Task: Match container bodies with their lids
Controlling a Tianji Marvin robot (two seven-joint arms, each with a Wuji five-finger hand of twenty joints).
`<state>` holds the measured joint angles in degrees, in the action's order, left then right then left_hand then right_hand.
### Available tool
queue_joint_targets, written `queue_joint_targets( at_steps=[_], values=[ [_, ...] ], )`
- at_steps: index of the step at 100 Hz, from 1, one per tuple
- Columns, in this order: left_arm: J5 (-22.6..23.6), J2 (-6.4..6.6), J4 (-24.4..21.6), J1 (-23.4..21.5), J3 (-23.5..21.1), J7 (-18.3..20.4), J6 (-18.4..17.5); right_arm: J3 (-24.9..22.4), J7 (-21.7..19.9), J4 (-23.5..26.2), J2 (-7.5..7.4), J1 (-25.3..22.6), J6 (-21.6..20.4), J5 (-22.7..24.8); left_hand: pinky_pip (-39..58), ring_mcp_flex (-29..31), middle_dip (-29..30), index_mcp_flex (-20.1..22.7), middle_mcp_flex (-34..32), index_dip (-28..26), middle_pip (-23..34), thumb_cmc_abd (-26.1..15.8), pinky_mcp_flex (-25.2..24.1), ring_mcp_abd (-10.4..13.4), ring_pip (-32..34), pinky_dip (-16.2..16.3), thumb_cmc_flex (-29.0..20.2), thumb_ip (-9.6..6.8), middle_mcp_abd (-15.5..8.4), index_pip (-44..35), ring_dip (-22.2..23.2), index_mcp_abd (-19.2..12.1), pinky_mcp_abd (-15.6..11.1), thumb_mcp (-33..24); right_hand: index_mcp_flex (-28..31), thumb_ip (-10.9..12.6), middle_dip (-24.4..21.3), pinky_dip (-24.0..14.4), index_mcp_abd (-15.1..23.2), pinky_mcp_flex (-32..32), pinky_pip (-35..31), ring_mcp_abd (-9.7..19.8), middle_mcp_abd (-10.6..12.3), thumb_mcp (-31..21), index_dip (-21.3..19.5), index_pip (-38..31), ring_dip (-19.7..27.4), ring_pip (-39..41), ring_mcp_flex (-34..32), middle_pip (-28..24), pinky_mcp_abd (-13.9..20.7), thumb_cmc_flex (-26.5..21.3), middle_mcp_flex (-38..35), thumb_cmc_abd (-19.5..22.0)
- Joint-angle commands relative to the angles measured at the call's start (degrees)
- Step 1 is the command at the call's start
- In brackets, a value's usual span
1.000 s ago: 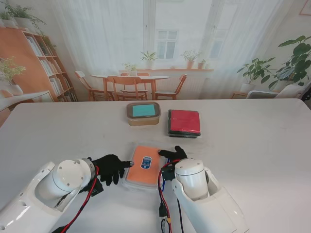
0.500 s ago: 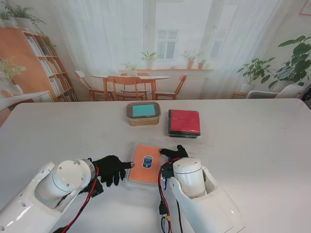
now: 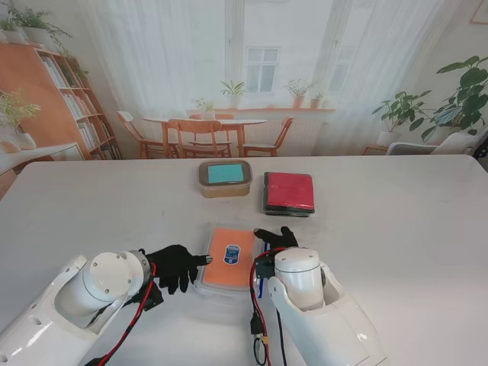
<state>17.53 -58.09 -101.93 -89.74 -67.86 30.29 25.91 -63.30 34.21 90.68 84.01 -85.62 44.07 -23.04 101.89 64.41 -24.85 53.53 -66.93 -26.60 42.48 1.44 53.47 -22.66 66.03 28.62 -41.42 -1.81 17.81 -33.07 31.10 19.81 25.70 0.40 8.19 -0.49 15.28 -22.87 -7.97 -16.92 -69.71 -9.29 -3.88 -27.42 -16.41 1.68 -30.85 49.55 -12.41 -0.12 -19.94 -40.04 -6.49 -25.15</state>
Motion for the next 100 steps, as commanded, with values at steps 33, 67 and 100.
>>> queue_joint_targets(
  at_steps=[33,67,100],
  values=[
    [-0.1,-0.12,0.0,-0.3,0.1,0.2,0.1,-0.7,-2.5,0.9,-0.48,-1.1,1.4,1.0,7.7,1.9,-0.5,1.6,-2.2,0.4,1.9,0.5,3.7,-5.4,3.2,-0.3,-1.3,0.20,-0.7,-0.8,0.2,-1.0,-9.3,0.8,0.3,0.9,1.1,-0.9,-0.2,-3.5,-0.8,-8.4,-5.0,0.7,-2.7,-0.4,3.0,-6.9,-3.3,0.0,-1.0,0.1,-0.6,1.0],
    [-0.4,-0.04,0.1,-0.1,0.5,0.5,0.4,-0.4,-3.7,0.2,-0.49,-1.0,2.3,1.1,7.7,1.9,-0.5,1.8,-2.2,0.5,1.9,0.5,3.6,-5.5,3.2,-0.3,-1.3,0.19,-0.6,-0.8,0.2,-1.0,-9.2,0.8,0.2,1.0,7.8,0.9,-0.2,-3.4,2.0,-10.3,-6.4,0.9,-4.9,-0.1,4.1,-5.1,-13.2,-1.6,-3.2,0.4,-0.2,1.9],
    [-0.5,-0.06,0.1,-0.1,0.6,0.5,0.5,-0.9,-2.8,0.9,-0.54,-1.1,1.6,1.1,7.7,1.8,-0.5,1.8,-2.2,0.6,1.9,0.5,3.6,-5.5,3.1,-0.3,-1.3,0.18,-0.5,-0.7,0.2,-0.9,-9.1,0.8,0.2,1.2,10.1,-0.3,-1.0,-6.0,-1.2,-4.4,-6.2,1.9,-4.9,0.0,-2.0,8.9,-18.8,-1.6,0.2,-3.7,-0.2,2.7]
  ],
)
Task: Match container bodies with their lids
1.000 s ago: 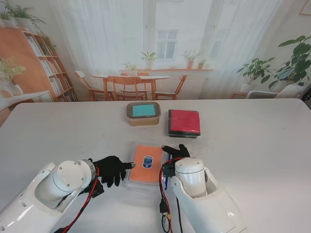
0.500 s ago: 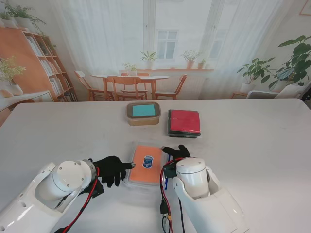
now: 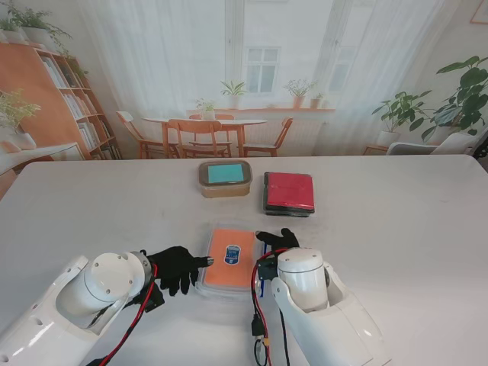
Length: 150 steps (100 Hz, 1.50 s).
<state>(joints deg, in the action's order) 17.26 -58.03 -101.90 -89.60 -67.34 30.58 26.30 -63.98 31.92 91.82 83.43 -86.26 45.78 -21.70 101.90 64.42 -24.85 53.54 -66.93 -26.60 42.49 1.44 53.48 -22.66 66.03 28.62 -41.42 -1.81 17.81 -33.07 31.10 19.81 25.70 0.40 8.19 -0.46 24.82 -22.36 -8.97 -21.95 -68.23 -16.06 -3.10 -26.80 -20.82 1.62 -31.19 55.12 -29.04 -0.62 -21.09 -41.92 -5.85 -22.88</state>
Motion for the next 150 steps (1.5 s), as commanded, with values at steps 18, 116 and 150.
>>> queue_joint_targets(
  at_steps=[18,116,150],
  values=[
    [-0.1,-0.12,0.0,-0.3,0.0,0.1,0.1,-0.5,-0.2,0.3,0.00,-0.7,-0.2,-0.2,7.7,1.8,-0.5,1.8,-2.2,0.6,1.9,0.5,3.6,-5.5,3.2,-0.2,-1.4,0.18,-0.6,-0.7,0.3,-1.0,-9.1,0.8,0.3,1.3,1.1,-1.1,-0.7,-2.2,-3.5,3.5,-7.2,1.6,-0.4,0.1,-2.5,5.4,-3.5,-1.3,2.1,-2.4,-0.8,0.8],
    [0.0,-0.18,0.1,-0.1,0.1,-0.1,-0.1,-1.5,-0.5,2.7,-0.69,-1.9,-1.0,-0.5,7.7,2.1,-0.5,2.0,-2.5,0.6,2.0,0.5,3.9,-5.5,3.3,-0.2,-1.4,0.17,-0.6,-0.9,0.2,-0.9,-9.2,0.8,0.1,1.8,8.0,-1.4,-1.5,-4.0,-4.9,5.5,-8.2,2.0,-3.0,-0.6,-3.5,7.8,-6.0,-3.8,3.6,-2.9,-0.2,0.9],
    [-0.2,-0.23,0.3,0.3,0.4,-0.2,-0.2,-2.1,-0.4,3.8,-0.94,-2.5,-1.3,-1.2,7.8,2.2,-0.4,2.0,-2.5,0.6,2.0,0.5,3.9,-5.5,3.3,-0.3,-1.4,0.17,-0.6,-1.0,0.2,-0.8,-9.2,0.8,0.0,1.8,10.2,-1.5,-1.4,-4.1,-5.0,6.0,-8.5,2.1,-4.3,-0.7,-3.7,8.3,-6.7,-4.3,3.6,-2.8,0.0,0.8]
  ],
)
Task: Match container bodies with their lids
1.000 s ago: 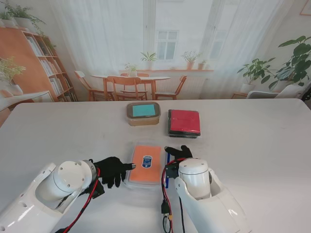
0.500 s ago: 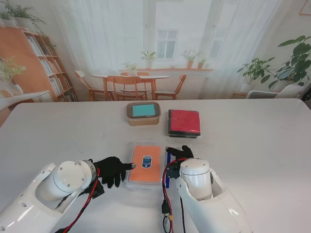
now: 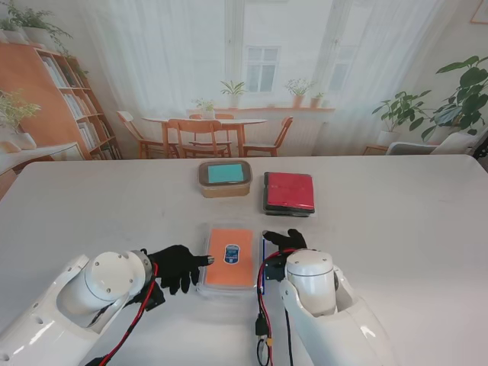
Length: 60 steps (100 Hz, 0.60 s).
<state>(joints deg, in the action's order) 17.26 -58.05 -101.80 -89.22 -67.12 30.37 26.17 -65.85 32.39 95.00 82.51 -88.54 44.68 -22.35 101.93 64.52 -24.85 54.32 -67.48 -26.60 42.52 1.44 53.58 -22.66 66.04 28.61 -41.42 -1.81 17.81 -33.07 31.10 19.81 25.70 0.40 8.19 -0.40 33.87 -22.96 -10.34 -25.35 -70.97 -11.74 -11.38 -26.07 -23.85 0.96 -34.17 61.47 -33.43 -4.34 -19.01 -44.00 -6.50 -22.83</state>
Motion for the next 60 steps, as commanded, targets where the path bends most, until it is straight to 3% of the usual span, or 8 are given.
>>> queue_joint_targets(
  at_steps=[1,21,42,60],
  values=[
    [-0.2,-0.21,0.2,0.0,0.2,0.0,-0.1,-0.2,-0.9,0.6,-0.02,-0.3,-0.2,-0.6,7.7,2.1,-0.4,1.2,-1.9,0.6,2.0,0.5,3.8,-5.5,3.3,-0.3,-1.4,0.16,-0.6,-1.0,0.2,-0.8,-9.2,0.8,0.0,1.7,1.2,-0.9,-0.1,-0.7,-2.2,1.7,-0.2,1.4,-1.3,-0.1,-0.7,2.0,-2.4,-0.6,1.5,-0.7,0.6,0.8],
    [-0.2,-0.22,0.2,0.1,0.3,0.0,-0.1,-0.2,-1.6,0.9,-0.31,-0.4,-0.1,0.2,7.7,2.1,-0.4,1.2,-2.0,0.7,2.0,0.5,3.8,-5.5,3.3,-0.4,-1.4,0.17,-0.6,-1.0,0.1,-0.8,-9.2,0.8,-0.1,1.7,3.8,-0.9,-0.1,0.5,-2.0,1.1,-0.3,1.3,-3.3,-0.2,-0.8,2.2,-2.1,-0.8,1.0,-0.7,0.8,0.7],
    [-0.1,-0.20,0.1,0.0,0.1,0.1,-0.1,1.9,-10.0,0.5,-3.24,-0.6,1.2,11.4,7.8,2.1,-0.4,1.2,-1.9,0.7,2.0,0.5,3.9,-5.5,3.3,-0.4,-1.5,0.16,-0.5,-1.0,0.1,-0.8,-9.2,0.8,-0.4,1.7,1.3,-1.6,-1.1,8.9,-0.4,-5.0,0.4,1.7,-8.6,-0.2,5.6,-13.3,10.3,1.2,-2.9,-0.9,0.3,1.3],
    [-0.2,-0.19,0.1,0.1,0.3,0.1,0.1,2.6,-10.9,0.2,-3.35,-0.6,2.0,12.0,7.8,2.1,-0.4,1.3,-2.0,0.7,2.0,0.6,3.9,-5.5,3.3,-0.4,-1.4,0.16,-0.5,-1.0,0.1,-0.8,-9.2,0.8,-0.4,1.6,-0.3,-0.9,-1.3,15.1,2.8,-7.4,0.0,2.1,-9.0,0.0,8.6,-22.4,16.8,1.2,-5.8,-0.6,0.3,1.8]
  ],
)
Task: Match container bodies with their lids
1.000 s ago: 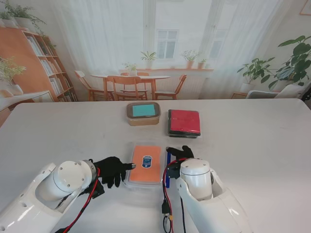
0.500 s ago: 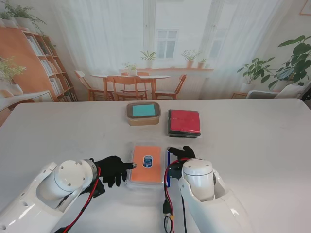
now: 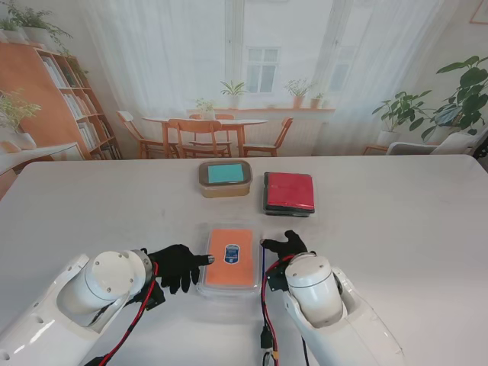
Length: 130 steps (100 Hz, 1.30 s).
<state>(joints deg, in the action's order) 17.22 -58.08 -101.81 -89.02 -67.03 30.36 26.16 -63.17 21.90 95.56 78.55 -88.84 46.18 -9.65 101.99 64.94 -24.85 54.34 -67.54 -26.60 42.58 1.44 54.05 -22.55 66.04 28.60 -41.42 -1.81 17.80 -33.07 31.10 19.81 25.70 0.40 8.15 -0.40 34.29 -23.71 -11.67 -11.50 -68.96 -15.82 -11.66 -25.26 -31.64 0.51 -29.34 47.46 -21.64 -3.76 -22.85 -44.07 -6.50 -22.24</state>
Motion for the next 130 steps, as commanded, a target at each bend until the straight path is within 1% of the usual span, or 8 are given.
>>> queue_joint_targets(
  at_steps=[1,16,24,48,76,83,106,130],
  values=[
    [-0.2,-0.16,0.1,-0.1,0.2,0.2,0.1,-0.1,-0.3,-0.3,0.68,-0.3,0.6,-0.9,7.7,1.7,-0.4,1.2,-1.9,0.7,2.0,0.6,3.4,-5.6,3.3,-0.4,-1.4,0.17,-0.5,-1.0,0.1,-0.8,-9.2,0.8,-0.4,1.6,-0.7,-0.1,0.0,1.4,0.9,-3.3,0.2,1.3,-1.2,0.5,3.9,-8.7,5.3,0.6,-2.1,-0.4,0.3,1.2],
    [-0.1,-0.13,0.0,-0.1,0.1,0.2,0.1,-0.6,1.7,-0.6,1.89,-0.6,1.2,-4.6,7.7,1.7,-0.4,1.2,-1.9,0.7,1.9,0.5,3.4,-5.6,3.3,-0.4,-1.4,0.17,-0.6,-1.0,0.1,-0.8,-9.2,0.8,-0.1,1.7,0.2,0.8,-1.7,4.3,4.2,-3.9,-6.9,2.5,1.6,1.2,5.8,-13.9,8.1,-0.9,-3.2,2.8,-3.3,4.5],
    [0.0,-0.11,-0.1,-0.2,0.0,0.3,0.1,-1.1,2.4,-0.1,2.27,-1.3,1.7,-6.1,7.7,1.7,-0.4,1.2,-1.9,0.7,1.9,0.6,3.4,-5.6,3.3,-0.4,-1.4,0.16,-0.6,-1.0,0.1,-0.8,-9.2,0.8,0.2,1.9,-3.1,0.7,-6.9,6.3,5.5,-3.3,-8.7,2.7,3.5,1.4,6.4,-15.3,8.8,-0.6,-3.1,6.1,-6.6,7.0],
    [0.2,-0.07,-0.3,-0.5,-0.3,0.4,0.3,-4.1,0.7,2.2,2.36,-3.7,5.4,-9.4,7.7,1.7,-0.4,1.2,-1.9,0.7,1.9,0.5,3.4,-5.5,3.3,-0.5,-1.3,0.16,-0.5,-1.0,0.1,-0.7,-9.2,0.8,0.9,0.5,-12.7,-2.6,-13.3,9.3,8.9,-1.9,-9.7,2.7,1.6,0.4,6.1,-17.8,8.6,-20.9,-1.5,12.5,-2.8,12.2],
    [-0.2,-0.08,-0.2,-0.3,0.0,0.4,0.3,-5.5,4.8,0.9,3.92,-4.0,5.1,-19.7,7.7,1.7,-0.4,1.2,-1.9,0.7,1.9,0.5,3.4,-5.6,3.3,-0.5,-1.4,0.16,-0.5,-1.0,0.1,-0.8,-9.3,0.8,0.2,0.2,-18.1,-2.3,-10.2,11.9,13.7,-1.3,-9.8,3.9,3.3,1.2,8.3,-23.7,9.3,-19.7,0.7,16.3,-8.0,14.9],
    [-0.2,-0.07,-0.2,-0.4,-0.1,0.4,0.3,-5.3,5.8,0.4,4.10,-3.6,4.5,-21.7,7.7,1.7,-0.4,1.2,-1.9,0.7,1.9,0.5,3.4,-5.6,3.3,-0.5,-1.3,0.17,-0.5,-1.0,0.1,-0.8,-9.3,0.8,0.7,0.1,-18.7,-2.4,-9.9,12.5,15.6,-1.1,-9.8,3.5,8.3,1.9,8.5,-24.5,9.5,-19.4,1.1,17.5,-8.0,15.5],
    [-0.1,-0.08,-0.4,-0.6,-0.3,0.4,0.3,-5.3,8.8,-1.6,4.99,-2.2,4.6,-29.5,7.7,1.7,-0.4,1.2,-1.9,0.8,1.9,0.5,3.4,-5.6,3.3,-0.5,-1.3,0.16,-0.5,-1.0,0.1,-0.8,-9.3,0.8,0.9,0.1,-19.2,-2.0,-9.4,13.9,19.6,-0.2,-9.7,4.1,11.4,1.9,9.1,-26.3,9.7,-18.5,2.7,19.5,-9.3,17.2],
    [-0.2,-0.08,-0.4,-0.7,-0.3,0.4,0.4,-5.3,11.5,-2.1,4.82,-1.5,3.2,-35.1,7.8,1.5,-0.4,1.2,-1.9,0.8,1.9,0.6,3.4,-5.7,3.3,-0.5,-1.3,0.18,-0.5,-1.0,0.1,-0.8,-9.3,0.8,0.9,0.3,-15.5,-3.8,-8.7,14.0,20.3,0.1,-8.8,3.6,12.7,1.5,8.0,-26.5,8.7,-24.7,3.8,19.2,-14.2,16.8]
  ],
)
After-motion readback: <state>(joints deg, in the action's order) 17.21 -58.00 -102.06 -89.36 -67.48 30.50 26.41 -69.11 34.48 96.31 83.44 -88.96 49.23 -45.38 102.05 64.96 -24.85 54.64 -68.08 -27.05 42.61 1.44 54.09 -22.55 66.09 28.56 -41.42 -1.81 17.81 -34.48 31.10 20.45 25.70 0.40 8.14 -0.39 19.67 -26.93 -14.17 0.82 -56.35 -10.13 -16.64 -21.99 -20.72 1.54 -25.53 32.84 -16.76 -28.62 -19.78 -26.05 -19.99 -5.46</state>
